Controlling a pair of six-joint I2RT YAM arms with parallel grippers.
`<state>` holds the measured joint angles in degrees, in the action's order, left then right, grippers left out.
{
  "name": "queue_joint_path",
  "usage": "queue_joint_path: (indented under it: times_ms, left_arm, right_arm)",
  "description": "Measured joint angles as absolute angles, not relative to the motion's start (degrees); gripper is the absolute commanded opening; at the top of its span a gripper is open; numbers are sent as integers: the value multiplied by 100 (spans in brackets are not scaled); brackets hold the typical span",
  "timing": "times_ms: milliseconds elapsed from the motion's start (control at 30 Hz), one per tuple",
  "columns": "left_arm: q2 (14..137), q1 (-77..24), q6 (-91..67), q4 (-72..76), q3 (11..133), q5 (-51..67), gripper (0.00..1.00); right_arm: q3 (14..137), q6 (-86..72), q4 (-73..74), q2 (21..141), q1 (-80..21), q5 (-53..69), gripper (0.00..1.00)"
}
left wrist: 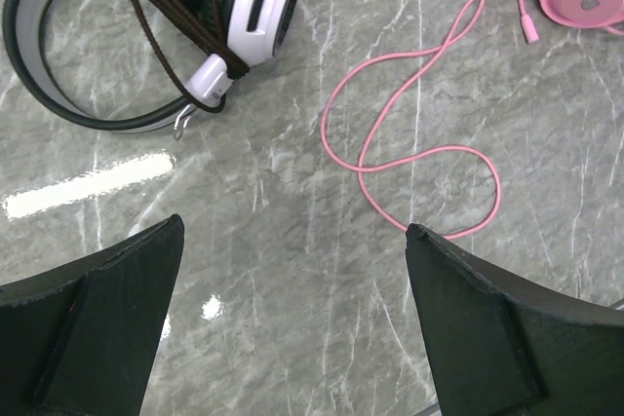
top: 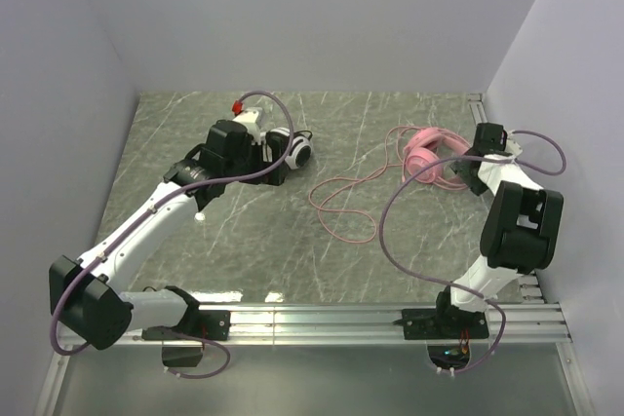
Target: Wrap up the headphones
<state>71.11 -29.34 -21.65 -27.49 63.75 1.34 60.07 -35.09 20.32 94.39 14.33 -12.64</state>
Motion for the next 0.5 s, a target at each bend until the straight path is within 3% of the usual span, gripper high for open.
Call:
queue_joint_path:
  times_ms: [167, 267, 500]
  left_arm:
    - [7111, -3030, -2165, -2744, 6375, 119, 99]
    - [7111, -3046, -2165, -2744, 6372, 143, 99]
    - [7113, -3046, -2163, -2744, 6359, 215, 99]
  right_arm:
    - [6086, -3570, 1935, 9743, 1732, -1024, 80]
    - [6375, -3564, 1979, 9856, 1831, -1011, 82]
    - [7242, -3277, 1920, 10355, 1855, -1048, 66]
